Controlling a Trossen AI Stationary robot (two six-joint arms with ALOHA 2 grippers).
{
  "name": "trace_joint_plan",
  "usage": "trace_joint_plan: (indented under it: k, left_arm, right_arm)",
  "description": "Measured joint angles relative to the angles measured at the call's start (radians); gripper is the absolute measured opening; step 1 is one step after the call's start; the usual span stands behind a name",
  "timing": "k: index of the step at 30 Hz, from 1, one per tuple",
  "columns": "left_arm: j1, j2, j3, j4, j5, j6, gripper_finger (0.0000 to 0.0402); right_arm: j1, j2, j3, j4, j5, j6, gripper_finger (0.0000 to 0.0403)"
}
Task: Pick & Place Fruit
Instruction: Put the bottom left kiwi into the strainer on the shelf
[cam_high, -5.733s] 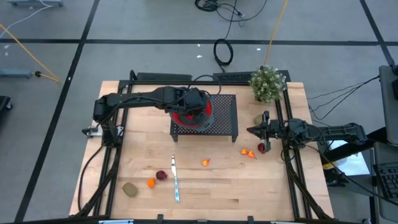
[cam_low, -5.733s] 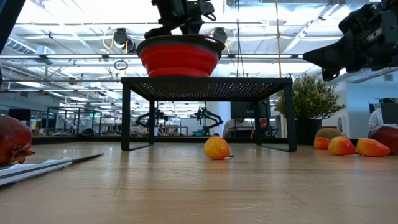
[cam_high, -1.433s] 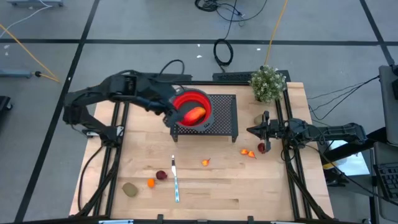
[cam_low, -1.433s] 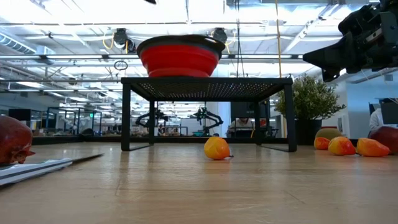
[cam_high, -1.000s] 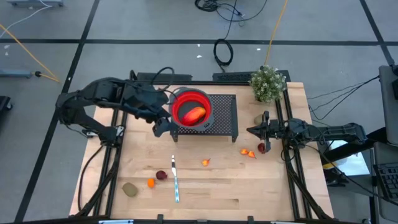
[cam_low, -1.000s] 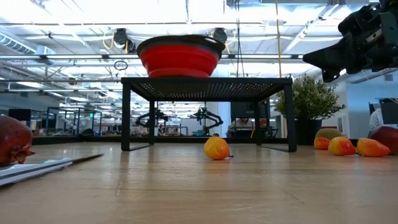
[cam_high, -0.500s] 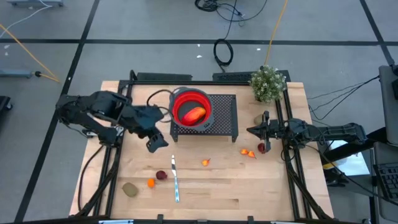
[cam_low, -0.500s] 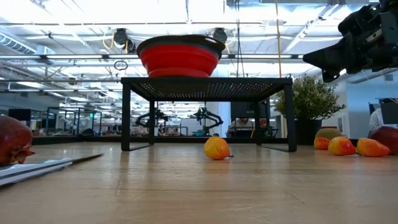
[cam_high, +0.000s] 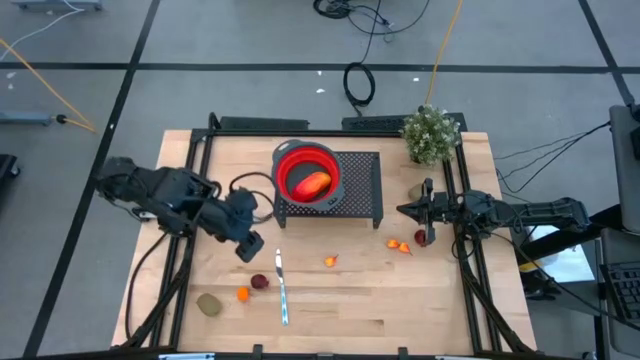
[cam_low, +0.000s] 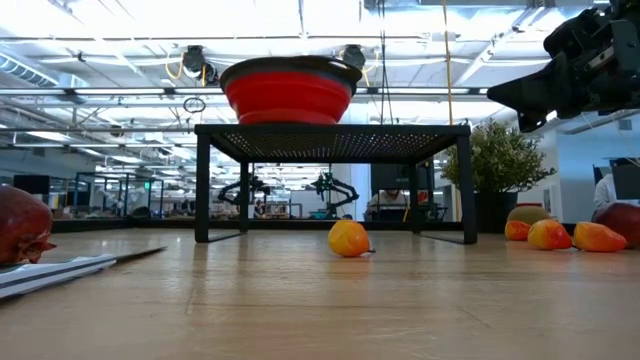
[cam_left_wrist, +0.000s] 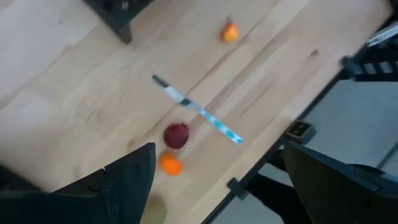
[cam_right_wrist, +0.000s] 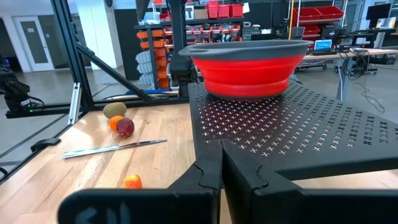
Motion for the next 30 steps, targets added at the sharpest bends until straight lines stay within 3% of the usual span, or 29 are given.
trace_joint_plan:
  k: [9, 30]
  left_arm:
    - [-0.043, 0.075, -0.003, -0.049, -0.009, -0.108, 0.0349]
    - [-0.1, 0.311, -0.003, -0.05, -0.017, -0.047, 0.0349]
  right_arm:
    - [0.0, 0.0, 0.0, 0.0, 0.0, 0.0, 0.0]
    - [0.0, 0.0, 0.0, 0.0, 0.0, 0.052, 0.0]
